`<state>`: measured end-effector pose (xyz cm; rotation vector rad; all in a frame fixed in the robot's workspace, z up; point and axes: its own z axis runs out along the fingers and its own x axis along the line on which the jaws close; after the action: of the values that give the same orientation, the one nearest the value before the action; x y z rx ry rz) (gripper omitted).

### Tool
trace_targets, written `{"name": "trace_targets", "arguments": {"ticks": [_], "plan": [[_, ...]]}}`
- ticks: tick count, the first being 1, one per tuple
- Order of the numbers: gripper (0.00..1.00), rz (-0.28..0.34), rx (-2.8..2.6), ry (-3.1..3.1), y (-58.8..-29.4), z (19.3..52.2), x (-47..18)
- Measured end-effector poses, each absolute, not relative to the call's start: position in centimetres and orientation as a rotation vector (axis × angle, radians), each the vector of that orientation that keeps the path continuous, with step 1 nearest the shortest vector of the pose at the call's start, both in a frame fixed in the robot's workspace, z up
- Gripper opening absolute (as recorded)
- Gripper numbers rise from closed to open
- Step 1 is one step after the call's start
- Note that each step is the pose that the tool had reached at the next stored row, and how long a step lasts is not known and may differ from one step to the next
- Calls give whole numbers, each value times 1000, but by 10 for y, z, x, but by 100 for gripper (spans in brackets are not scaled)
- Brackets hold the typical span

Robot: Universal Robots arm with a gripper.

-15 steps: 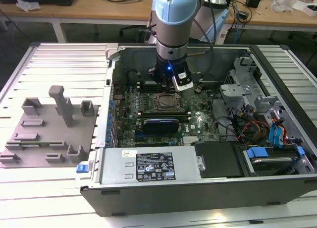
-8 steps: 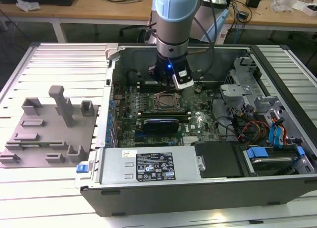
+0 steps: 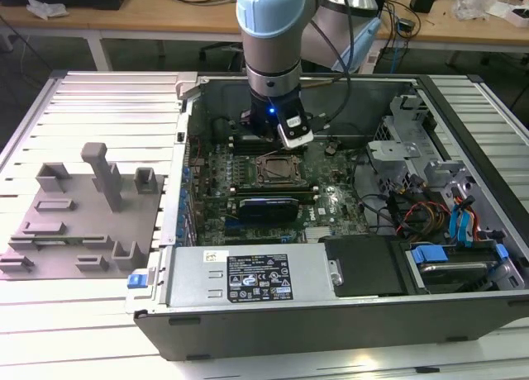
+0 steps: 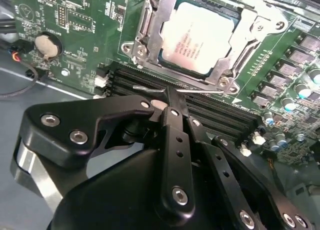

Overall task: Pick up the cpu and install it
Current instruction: 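Install the first cpu locking lever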

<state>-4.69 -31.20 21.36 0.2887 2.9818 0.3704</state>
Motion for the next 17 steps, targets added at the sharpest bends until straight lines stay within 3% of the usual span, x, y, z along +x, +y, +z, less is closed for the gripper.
{"name": "trace_targets", "arguments": {"ticks": [17], "plan": [[11, 384, 163, 2954, -313, 207, -57]]}}
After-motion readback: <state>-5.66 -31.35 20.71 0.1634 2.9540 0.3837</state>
